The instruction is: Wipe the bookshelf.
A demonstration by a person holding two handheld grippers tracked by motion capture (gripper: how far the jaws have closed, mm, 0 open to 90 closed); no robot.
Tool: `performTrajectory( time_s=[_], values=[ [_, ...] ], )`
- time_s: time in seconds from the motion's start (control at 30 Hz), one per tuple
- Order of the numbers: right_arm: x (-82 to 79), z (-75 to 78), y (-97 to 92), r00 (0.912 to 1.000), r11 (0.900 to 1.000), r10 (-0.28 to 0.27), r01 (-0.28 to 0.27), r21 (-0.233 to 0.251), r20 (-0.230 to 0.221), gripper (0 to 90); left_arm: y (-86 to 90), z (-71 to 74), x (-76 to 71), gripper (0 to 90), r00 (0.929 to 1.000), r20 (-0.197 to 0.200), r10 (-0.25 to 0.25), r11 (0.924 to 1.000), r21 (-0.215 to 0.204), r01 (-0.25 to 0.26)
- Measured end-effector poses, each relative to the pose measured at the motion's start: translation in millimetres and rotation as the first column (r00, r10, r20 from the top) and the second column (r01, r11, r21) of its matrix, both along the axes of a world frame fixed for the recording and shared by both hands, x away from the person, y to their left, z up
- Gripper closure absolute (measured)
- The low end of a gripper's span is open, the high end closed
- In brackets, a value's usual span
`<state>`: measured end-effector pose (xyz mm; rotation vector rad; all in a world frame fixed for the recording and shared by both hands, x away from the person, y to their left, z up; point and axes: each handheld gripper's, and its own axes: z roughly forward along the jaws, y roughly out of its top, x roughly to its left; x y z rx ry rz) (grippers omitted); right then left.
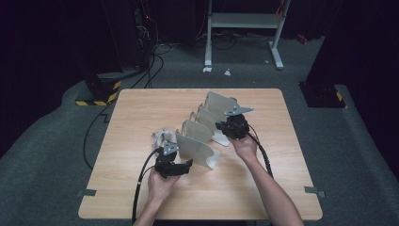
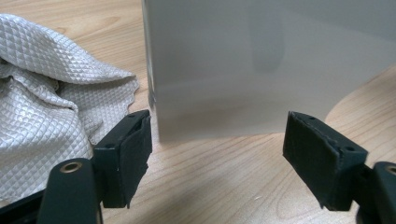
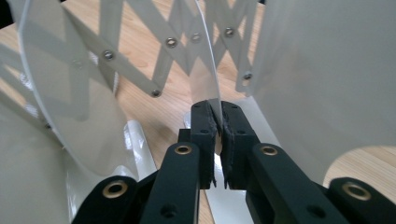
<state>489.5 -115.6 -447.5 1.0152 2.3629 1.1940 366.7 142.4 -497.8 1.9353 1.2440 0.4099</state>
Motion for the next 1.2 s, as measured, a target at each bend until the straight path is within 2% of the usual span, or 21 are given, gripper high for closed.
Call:
performTrajectory(
  time_s=[0.27,0.63,0.73,0.87,1.0,1.2],
  values=[
    [1.1,0.9,-2.2,0.9962,0.9961,-0.085,0.086,-0.02,0.017,90.0,-4.7,0.3,1.7,23.1,0.9999,-0.007,-0.007,0.9998,-0.019,0.007],
    [-1.8,1.6,4.5,0.9943,0.9939,-0.105,0.105,-0.031,0.018,89.6,-20.8,7.8,7.4,21.8,0.9997,-0.009,-0.024,0.9993,-0.028,0.024],
    [-0.7,1.4,1.4,0.9937,0.9936,-0.112,0.112,-0.014,0.003,88.7,-25.0,8.2,9.7,21.7,0.9998,-0.018,-0.012,0.9994,-0.033,0.012],
    [-0.2,0.9,-0.2,0.9938,0.9938,-0.111,0.111,-0.008,0.0,88.5,-32.9,8.3,11.4,21.2,0.9993,-0.026,-0.028,0.9995,-0.014,0.027],
    [0.1,0.5,0.4,0.9937,0.9937,-0.112,0.112,0.002,-0.003,87.7,-38.2,7.1,15.6,21.2,0.9992,-0.037,-0.012,0.9999,-0.007,0.012],
    [0.6,-2.5,-7.8,0.9937,0.9936,-0.108,0.109,0.028,-0.031,73.4,-41.8,3.8,21.0,21.5,0.9991,-0.037,0.022,0.9996,0.017,-0.021]
  ],
)
